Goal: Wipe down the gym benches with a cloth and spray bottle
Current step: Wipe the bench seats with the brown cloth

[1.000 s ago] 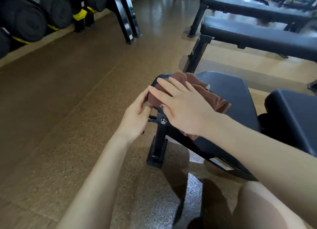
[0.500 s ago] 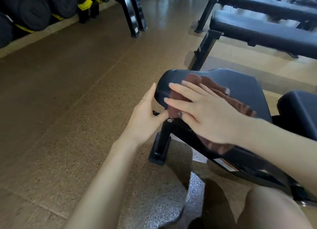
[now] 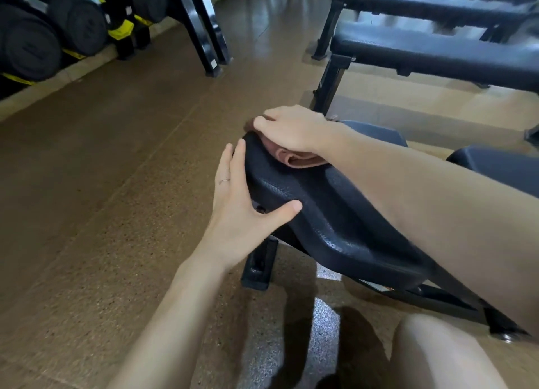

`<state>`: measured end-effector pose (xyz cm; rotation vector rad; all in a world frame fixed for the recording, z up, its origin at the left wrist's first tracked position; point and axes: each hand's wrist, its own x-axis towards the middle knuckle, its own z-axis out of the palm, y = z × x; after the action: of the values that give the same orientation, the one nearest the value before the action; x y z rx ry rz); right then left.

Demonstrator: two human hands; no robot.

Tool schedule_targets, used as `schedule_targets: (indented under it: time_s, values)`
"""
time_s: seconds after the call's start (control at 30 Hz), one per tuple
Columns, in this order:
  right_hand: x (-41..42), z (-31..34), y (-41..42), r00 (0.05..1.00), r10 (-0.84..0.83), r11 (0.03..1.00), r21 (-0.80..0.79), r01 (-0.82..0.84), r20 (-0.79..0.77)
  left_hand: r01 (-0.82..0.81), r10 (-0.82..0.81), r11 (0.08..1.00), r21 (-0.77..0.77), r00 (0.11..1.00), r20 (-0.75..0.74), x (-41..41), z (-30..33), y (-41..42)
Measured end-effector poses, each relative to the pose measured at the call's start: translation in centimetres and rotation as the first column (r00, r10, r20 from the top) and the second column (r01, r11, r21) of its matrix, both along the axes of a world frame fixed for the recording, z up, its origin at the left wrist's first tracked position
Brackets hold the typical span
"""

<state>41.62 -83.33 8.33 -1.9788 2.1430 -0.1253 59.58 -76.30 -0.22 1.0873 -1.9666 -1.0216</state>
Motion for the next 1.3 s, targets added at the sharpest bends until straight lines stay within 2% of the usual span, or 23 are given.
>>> schedule_targets:
  time_s: [0.17,0.3,0.5,0.73,0.83,0.9,1.0,1.1,1.2,1.3]
  values:
    - [-8.4,-0.8,2.6,0.978,-0.196,0.98,-0.053,0.192,-0.072,0.031,-0.03,1.0,-0.007,0.999,0.033,-0.1,-0.2,0.2]
    - [-9.0,-2.7,4.1,0.96,-0.27,0.957,-0.131,0.26,-0.069,0.018,-0.019,0.999,0.027,0.999,0.037,-0.6,-0.2,0.3]
    - [-4.1,-3.4,6.3,0.992,-0.117,0.977,-0.182,0.109,-0.039,0.002,-0.002,1.0,0.019,1.0,0.008,-1.2,-0.4,0.3]
    - [2.7,-1.1,-0.3,0.992,0.129,0.99,-0.062,-0.129,0.0,0.0,0.0,1.0,-0.008,0.998,0.056,-1.4,-0.5,0.1]
    - [2.1,-0.8,-0.8,0.988,0.154,0.988,-0.031,-0.153,0.026,-0.015,0.014,1.0,0.018,0.997,0.074,-1.3,-0.1,0.4]
    - [-0.2,-0.7,-0.5,0.996,0.081,0.997,-0.012,-0.08,0.047,-0.041,0.037,0.998,0.041,0.995,0.087,-1.3,0.2,0.8]
    - [-5.7,-0.7,0.8,0.993,-0.114,0.993,0.009,0.114,-0.022,-0.059,0.056,0.998,0.02,0.988,0.143,-2.0,1.1,1.5]
    - [-9.5,-1.4,3.7,0.975,-0.219,0.974,-0.062,0.216,-0.042,-0.093,0.091,0.996,0.0,0.973,0.211,-3.3,1.6,1.6]
    - [-10.0,-2.9,7.3,0.95,-0.311,0.939,-0.148,0.311,0.024,-0.117,0.12,0.993,-0.028,0.969,0.218,-3.9,1.2,1.6]
    - [-8.9,-3.5,12.3,0.898,-0.412,0.894,-0.122,0.431,0.156,-0.131,0.137,0.99,-0.043,0.968,0.209,-4.0,0.8,1.5]
